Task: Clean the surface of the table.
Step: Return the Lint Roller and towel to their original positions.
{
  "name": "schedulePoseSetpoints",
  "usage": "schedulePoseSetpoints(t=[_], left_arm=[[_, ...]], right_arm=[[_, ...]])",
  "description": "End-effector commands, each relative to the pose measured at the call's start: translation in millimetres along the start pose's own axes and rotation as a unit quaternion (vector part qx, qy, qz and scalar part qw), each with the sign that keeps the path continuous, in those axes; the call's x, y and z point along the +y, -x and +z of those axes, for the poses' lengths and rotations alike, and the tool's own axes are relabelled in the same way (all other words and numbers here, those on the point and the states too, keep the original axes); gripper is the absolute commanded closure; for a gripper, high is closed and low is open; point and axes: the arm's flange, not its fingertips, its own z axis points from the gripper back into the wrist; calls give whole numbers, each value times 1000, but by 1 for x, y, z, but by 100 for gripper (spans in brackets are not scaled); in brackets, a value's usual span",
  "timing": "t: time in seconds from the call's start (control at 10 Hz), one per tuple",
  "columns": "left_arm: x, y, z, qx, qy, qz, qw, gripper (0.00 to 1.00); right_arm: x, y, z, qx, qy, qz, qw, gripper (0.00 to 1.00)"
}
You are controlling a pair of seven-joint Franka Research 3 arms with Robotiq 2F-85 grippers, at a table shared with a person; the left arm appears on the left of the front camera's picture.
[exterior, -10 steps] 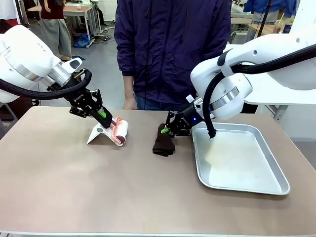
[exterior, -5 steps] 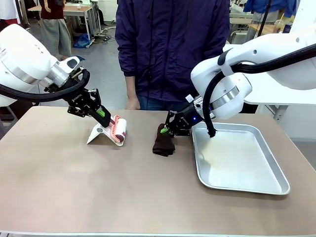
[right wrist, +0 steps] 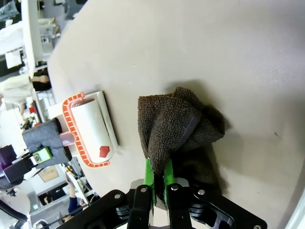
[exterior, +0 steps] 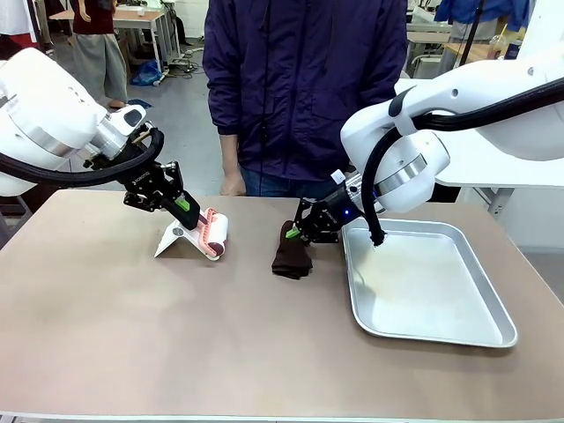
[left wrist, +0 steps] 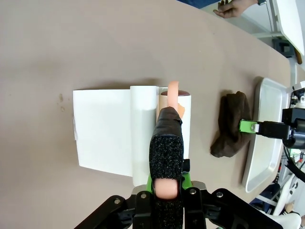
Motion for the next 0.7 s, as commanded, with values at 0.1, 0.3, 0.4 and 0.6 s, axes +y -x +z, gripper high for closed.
schedulePoseSetpoints(t=[0.1, 0.3, 0.4, 0.6], left_arm=[[9, -2, -4, -27, -26, 19, 999, 79], [11, -3, -5, -24, -31, 20, 999, 79], [11, -3, -5, -23, -31, 21, 999, 79], [10, -3, -4, -16, -26, 18, 999, 53]], right_arm=[[-5, -1, -4, 9, -17, 0, 1000, 91], [-7, -1, -5, 10, -19, -3, 1000, 91], [-7, -1, -4, 8, -18, -1, 1000, 91], [-4, 0, 0, 17, -19, 8, 1000, 51]])
